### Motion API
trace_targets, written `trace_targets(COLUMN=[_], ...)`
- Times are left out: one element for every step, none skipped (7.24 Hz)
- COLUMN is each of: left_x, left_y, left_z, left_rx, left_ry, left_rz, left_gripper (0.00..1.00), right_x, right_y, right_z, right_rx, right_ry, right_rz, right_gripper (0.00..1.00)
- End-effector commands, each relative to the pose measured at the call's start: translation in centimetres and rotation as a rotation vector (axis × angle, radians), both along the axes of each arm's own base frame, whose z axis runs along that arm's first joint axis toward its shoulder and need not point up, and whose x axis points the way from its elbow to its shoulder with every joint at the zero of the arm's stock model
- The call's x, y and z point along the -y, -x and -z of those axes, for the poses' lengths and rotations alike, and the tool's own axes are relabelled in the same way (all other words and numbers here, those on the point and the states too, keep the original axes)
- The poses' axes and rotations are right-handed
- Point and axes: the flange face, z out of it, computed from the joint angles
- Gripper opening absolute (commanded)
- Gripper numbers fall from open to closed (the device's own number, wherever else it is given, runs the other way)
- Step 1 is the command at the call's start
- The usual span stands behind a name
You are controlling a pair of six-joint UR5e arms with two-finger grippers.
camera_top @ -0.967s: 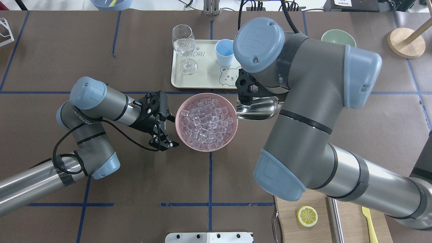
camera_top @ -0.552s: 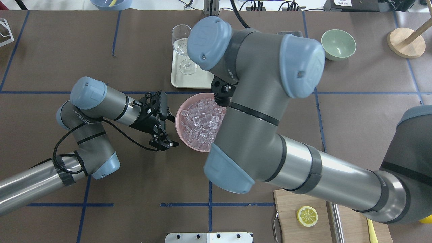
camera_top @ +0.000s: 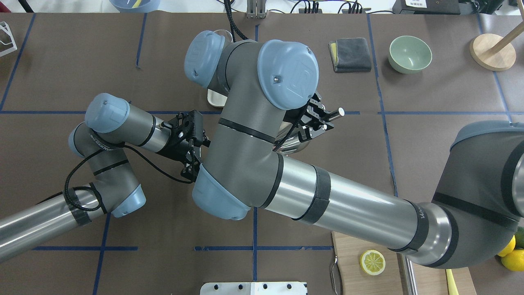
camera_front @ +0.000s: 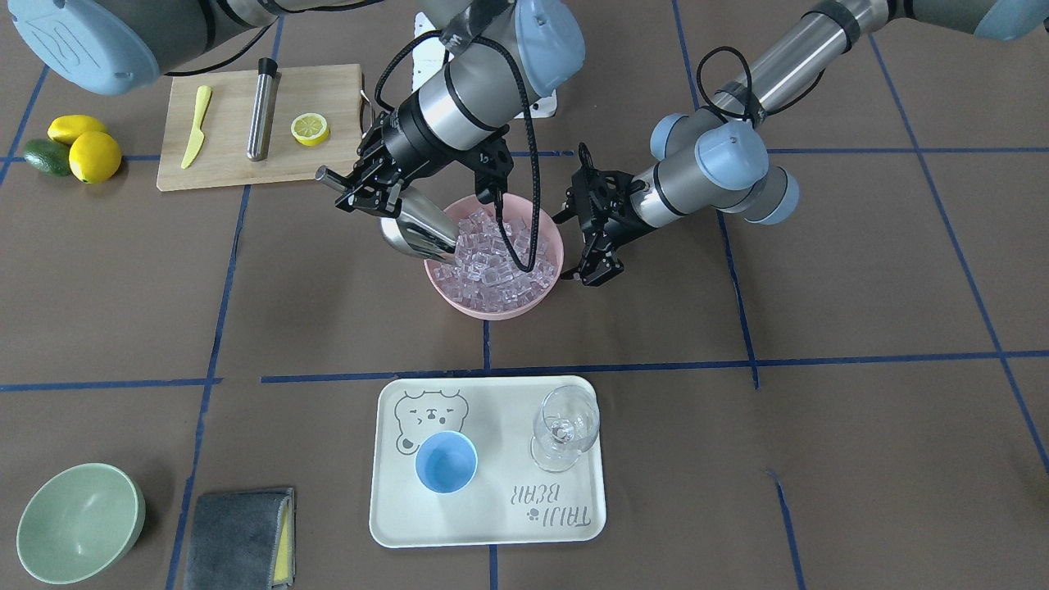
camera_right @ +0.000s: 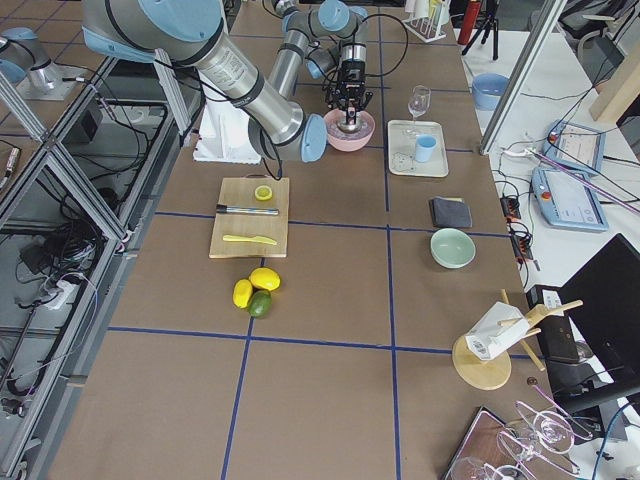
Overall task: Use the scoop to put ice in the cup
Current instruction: 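Dig the scoop into the ice cubes with the right gripper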
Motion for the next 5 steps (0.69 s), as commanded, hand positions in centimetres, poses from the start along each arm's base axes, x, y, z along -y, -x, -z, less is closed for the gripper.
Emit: trace_targets(left_x=[-0.12, -0.10, -0.18, -0.20, -0.20], left_y=[-0.03, -0.05, -0.12, -0.10, -0.10], left_z=[0.06, 0.16, 0.17, 0.06, 0.06], left_rx=[-0.005, -0.006, -0.007, -0.005, -0.005], left_ry=[-0.004, -0.005, -0.005, -0.004, -0.004], left_rz=[-0.002, -0.002, -0.003, -0.003, -0.003], left_gripper=[1.00, 1.00, 1.00, 1.00, 1.00], right_x=[-0.22, -0.48, -0.48, -0.54, -0.72], right_y=[2.12, 2.52, 2.53, 2.63, 2.93], right_z=[-0.29, -0.52, -0.53, -0.60, -0.92], right_rx=[-0.064, -0.075, -0.075, -0.074, -0.076], right_ry=[0.017, 0.011, 0.011, 0.010, 0.009], right_rz=[0.032, 0.040, 0.042, 0.043, 0.050], right_gripper=[0.00, 0.00, 0.00, 0.00, 0.00])
